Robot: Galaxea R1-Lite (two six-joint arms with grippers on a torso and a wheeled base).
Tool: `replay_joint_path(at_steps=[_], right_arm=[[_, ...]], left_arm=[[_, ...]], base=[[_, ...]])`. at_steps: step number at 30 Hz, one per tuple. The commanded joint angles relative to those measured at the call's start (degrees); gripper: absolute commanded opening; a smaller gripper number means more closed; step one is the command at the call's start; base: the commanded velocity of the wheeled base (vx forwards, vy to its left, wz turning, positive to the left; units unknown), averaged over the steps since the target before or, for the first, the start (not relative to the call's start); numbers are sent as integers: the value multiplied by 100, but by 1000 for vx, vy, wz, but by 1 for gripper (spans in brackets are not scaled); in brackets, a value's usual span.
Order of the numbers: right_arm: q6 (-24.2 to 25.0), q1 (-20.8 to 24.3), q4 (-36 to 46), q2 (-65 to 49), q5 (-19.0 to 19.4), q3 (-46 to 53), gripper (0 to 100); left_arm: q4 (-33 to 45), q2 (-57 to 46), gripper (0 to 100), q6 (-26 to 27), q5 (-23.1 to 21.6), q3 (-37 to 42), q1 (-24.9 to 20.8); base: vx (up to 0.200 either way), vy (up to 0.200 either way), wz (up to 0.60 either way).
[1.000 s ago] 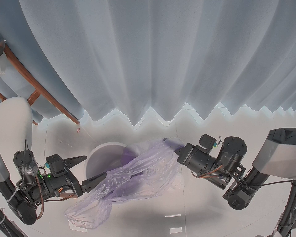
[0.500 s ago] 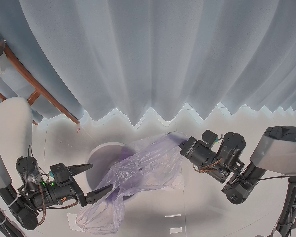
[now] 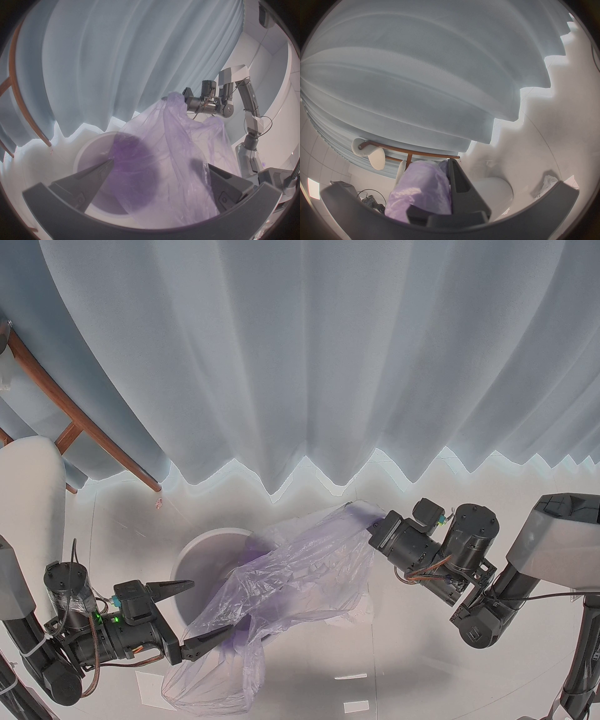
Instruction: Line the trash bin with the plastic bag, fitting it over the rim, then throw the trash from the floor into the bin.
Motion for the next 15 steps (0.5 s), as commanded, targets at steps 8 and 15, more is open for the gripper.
replay_joint_path(at_steps=[8,15], right_arm=[[-2,-18,-102,33,1,-13,0],[-2,44,-93,77,1,31,0]], left_arm=[[-37,323,100,90,3,90,23],[-46,314,0,72,-6,90,-21]], base=[[0,0,0],[0,0,0]])
